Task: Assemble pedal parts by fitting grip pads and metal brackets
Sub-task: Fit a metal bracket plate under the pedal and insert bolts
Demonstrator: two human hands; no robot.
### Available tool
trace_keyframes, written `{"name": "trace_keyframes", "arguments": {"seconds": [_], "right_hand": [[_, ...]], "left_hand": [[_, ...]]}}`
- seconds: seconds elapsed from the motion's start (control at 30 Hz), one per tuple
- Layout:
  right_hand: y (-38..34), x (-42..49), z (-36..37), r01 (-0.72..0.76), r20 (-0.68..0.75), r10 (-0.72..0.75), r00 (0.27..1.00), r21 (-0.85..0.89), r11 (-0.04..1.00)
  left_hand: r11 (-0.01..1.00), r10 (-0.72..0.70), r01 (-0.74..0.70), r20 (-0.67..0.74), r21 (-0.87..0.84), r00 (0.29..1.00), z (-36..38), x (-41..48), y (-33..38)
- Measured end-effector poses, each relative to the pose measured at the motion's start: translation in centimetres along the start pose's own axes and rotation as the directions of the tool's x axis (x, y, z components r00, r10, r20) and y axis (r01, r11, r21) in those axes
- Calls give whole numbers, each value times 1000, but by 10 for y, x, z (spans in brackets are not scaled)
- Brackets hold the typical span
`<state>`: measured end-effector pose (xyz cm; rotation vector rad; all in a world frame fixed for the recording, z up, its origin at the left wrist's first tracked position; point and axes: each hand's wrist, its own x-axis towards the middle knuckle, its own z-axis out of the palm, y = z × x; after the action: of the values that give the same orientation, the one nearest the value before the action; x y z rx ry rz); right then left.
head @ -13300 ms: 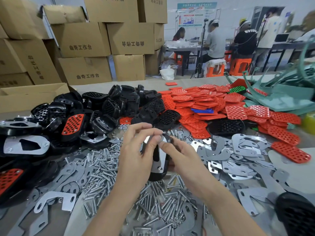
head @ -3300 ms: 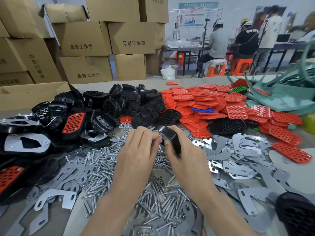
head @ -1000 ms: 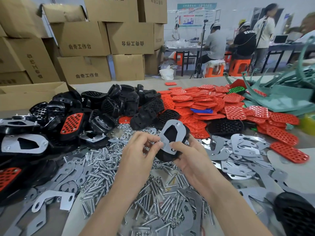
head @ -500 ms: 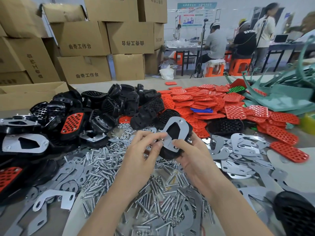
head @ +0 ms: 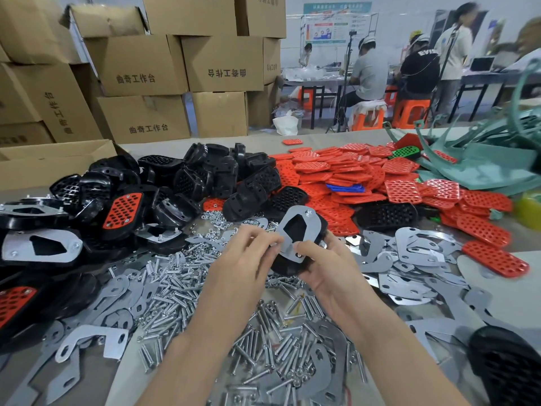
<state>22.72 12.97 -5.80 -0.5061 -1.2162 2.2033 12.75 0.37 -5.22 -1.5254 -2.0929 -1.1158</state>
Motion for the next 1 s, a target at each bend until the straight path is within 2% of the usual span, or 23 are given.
{"name": "trace_keyframes", "arguments": {"seconds": [0.23,0.37,0.5,0.63,0.9,1.0], "right_hand": [[1,0,1,-17,-7,17,1000,-9,1000],[-1,0,3,-16,-34,16,999,-2,1000],[-2,0,4,-3,-15,3,1000,-12,1000],[-1,0,3,17,13,-17,1000,-32,999],[0,-2,2,43,23,-41,999,-85,995],[-1,-3,3,58,45,-54,998,-103,993]], "left_hand": [[999,50,-50,-4,5,999,-1,2,-2],[954,-201,189,-28,-235,979,-1,5,0],[867,-333,317,27,-384,943,-1,6,2],[812,-379,380,96,-443,920,0,5,4],[768,-370,377,122,-518,921,-2,6,1],[712,-413,416,142,-565,900,-3,7,2]]}}
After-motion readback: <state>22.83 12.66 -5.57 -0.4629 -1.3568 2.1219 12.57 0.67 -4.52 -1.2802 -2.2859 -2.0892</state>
